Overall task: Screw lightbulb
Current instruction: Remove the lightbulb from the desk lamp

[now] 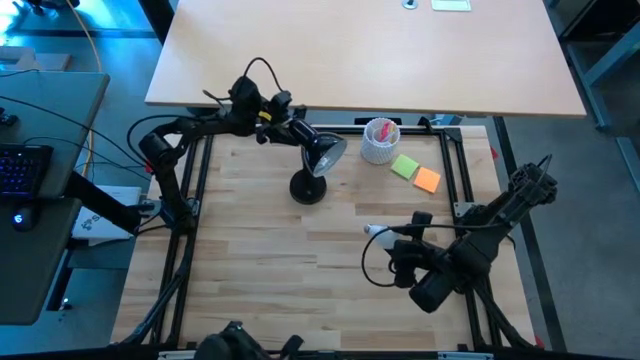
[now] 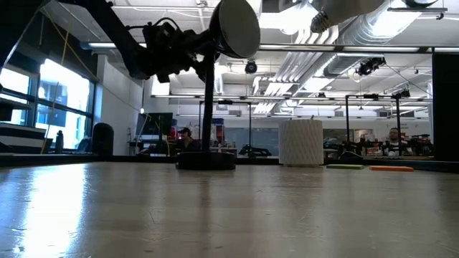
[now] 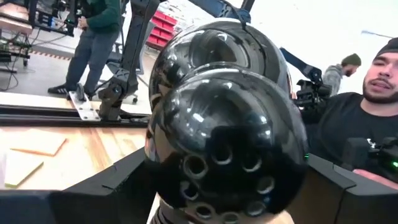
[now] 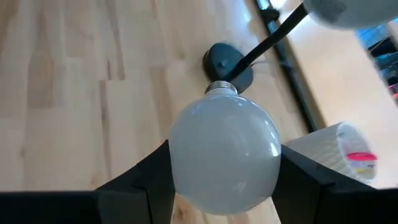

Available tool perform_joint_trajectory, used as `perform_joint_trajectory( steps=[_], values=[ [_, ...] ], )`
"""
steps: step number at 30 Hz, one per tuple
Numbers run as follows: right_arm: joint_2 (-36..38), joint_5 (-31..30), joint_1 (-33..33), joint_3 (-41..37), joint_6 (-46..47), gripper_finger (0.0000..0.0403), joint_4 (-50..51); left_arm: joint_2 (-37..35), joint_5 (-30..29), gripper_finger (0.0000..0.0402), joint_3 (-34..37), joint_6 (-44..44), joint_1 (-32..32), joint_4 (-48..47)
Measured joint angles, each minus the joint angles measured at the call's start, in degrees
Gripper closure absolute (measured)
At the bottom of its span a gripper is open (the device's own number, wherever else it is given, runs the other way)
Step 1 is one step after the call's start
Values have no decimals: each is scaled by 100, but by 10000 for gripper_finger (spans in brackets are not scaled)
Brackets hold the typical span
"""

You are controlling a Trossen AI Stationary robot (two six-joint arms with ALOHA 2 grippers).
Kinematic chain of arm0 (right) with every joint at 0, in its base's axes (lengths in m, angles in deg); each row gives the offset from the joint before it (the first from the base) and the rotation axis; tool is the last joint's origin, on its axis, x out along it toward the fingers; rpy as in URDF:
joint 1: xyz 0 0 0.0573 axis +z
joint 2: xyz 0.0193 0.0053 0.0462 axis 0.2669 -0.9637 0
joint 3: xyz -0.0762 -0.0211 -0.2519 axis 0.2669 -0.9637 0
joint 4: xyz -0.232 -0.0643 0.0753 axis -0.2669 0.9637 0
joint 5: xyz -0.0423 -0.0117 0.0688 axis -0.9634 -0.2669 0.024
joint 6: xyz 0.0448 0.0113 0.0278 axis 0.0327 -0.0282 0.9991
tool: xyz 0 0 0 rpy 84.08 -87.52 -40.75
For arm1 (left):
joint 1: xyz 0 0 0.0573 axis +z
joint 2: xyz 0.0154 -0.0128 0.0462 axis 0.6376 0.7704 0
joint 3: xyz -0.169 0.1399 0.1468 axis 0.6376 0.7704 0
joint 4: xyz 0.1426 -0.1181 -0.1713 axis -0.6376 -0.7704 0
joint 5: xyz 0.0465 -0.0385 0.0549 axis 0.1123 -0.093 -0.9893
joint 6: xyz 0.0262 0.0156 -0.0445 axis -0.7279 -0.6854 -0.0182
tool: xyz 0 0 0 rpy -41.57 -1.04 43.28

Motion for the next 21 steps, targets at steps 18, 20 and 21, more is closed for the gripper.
perform_joint_trajectory(
  steps=[18,20,21],
  values=[
    [2137,1429,-101,-4797,-70,201,-6235,-82,-481,121,1261,-560,1200,-423],
    [2287,1641,-263,-5306,-119,201,-6934,-222,-736,121,1620,-844,1211,-401],
    [2346,1756,-361,-5541,-145,201,-7232,-312,-847,121,1809,-984,1201,-394]
  ],
)
